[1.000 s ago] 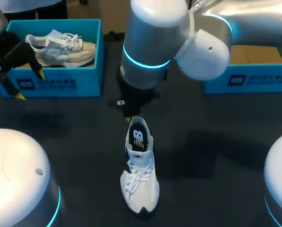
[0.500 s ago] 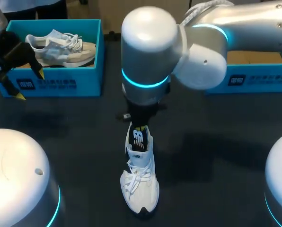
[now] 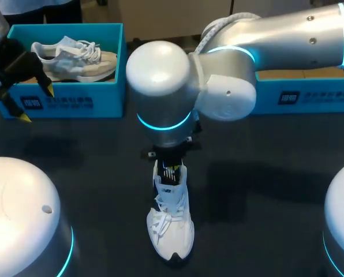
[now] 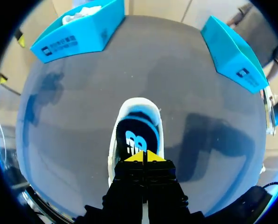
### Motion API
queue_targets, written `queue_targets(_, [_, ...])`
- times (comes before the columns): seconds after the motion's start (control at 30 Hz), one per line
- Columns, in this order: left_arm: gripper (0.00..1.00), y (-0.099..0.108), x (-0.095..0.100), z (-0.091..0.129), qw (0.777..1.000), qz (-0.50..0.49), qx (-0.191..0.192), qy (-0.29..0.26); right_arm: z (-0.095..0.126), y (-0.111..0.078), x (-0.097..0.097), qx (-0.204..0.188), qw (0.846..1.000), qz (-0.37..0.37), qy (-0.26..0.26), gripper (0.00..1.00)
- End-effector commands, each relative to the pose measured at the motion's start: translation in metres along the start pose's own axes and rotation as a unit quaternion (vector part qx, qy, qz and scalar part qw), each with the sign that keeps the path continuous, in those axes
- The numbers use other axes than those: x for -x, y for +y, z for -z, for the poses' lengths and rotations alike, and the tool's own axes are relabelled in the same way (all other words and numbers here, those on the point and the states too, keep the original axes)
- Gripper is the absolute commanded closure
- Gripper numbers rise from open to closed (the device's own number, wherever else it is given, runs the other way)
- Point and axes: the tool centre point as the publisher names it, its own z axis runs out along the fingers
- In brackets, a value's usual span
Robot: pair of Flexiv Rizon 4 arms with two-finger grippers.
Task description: Take the shoe out of the shoebox, open the shoe tongue, remove and reinsert the insole, then place the shoe into the shoebox
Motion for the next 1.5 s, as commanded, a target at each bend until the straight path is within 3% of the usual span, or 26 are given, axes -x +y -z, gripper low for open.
queue_targets(0.03, [0.00,0.000,0.000,0.000,1.000,0.000,0.002,0.001,0.001,-0.003,-0.003,0.005,1.000,-0.009,-0.004,1.00])
queue_targets(0.17, [0.00,0.000,0.000,0.000,1.000,0.000,0.002,0.001,0.001,-0.003,-0.003,0.005,1.000,-0.009,-0.004,1.00])
queue_targets(0.27, [0.00,0.000,0.000,0.000,1.000,0.000,0.002,0.001,0.002,-0.005,-0.002,0.000,0.999,-0.023,-0.033,1.00])
queue_targets(0.5, [0.00,0.000,0.000,0.000,1.000,0.000,0.002,0.001,-0.014,-0.019,0.002,-0.011,0.997,-0.043,-0.056,1.00])
queue_targets(0.8, [0.00,0.000,0.000,0.000,1.000,0.000,0.002,0.001,-0.034,-0.025,0.005,-0.021,0.997,-0.057,-0.051,1.00])
queue_targets(1.2, [0.00,0.000,0.000,0.000,1.000,0.000,0.002,0.001,-0.057,-0.023,-0.006,-0.025,0.998,-0.044,-0.038,1.00])
queue_targets(1.5, [0.00,0.000,0.000,0.000,1.000,0.000,0.002,0.001,-0.029,-0.025,0.003,0.003,0.995,-0.042,-0.085,1.00])
